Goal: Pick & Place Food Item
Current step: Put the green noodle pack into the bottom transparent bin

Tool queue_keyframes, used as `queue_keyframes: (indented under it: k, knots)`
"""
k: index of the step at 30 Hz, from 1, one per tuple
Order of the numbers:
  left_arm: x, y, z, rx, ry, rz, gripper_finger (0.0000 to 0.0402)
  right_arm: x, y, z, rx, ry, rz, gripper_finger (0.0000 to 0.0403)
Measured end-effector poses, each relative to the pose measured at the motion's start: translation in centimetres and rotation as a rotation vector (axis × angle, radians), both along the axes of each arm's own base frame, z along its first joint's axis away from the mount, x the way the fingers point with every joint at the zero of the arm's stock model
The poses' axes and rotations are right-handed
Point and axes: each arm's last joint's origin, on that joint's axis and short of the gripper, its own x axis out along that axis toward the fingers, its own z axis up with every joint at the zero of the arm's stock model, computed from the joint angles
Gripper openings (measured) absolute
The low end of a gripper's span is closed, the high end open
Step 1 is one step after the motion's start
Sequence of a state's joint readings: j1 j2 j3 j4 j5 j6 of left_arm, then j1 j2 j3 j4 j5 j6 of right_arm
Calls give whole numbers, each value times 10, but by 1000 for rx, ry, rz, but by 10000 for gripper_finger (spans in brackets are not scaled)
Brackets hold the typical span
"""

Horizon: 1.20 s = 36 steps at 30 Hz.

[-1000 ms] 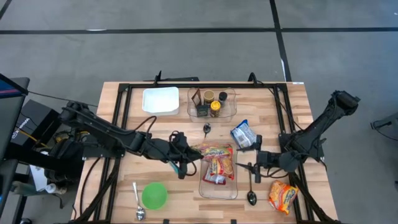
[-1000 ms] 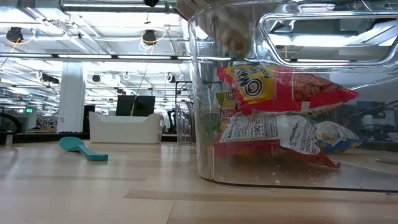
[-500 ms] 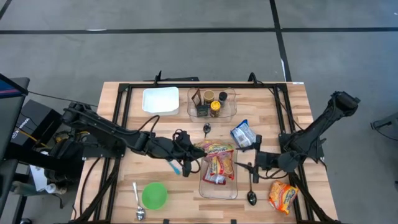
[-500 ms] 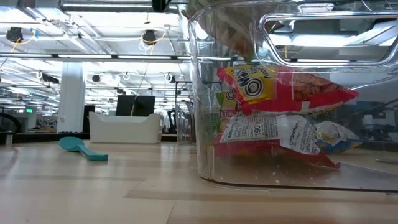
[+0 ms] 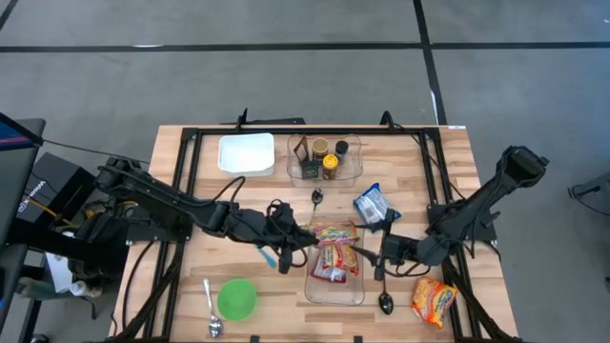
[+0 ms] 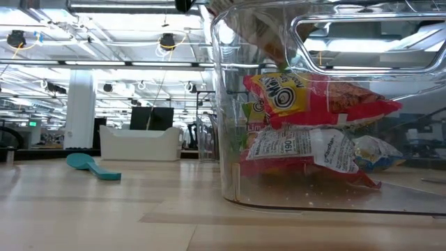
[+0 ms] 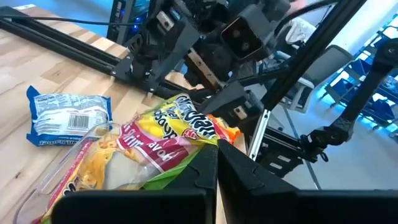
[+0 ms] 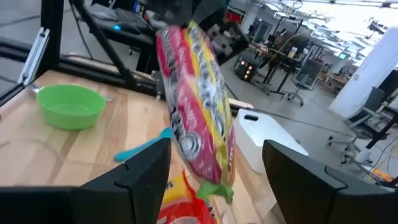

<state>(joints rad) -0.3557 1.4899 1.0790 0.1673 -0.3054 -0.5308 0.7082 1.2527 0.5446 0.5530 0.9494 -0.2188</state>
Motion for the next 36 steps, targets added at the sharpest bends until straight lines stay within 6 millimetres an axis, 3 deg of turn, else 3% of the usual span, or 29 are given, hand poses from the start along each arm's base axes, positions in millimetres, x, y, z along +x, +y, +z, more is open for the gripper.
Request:
queue_keyframes:
  k: [11,26,36]
  knots:
    - [0,0,0,1,0,0,0,2,2,-5,-5,16,6,231]
    - [0,0,0,2,1,-1,0,1,3,-5,-2,15,19,82]
    - [0,0,0,2,2,-3,0,1,4,-5,-1,18,40,20]
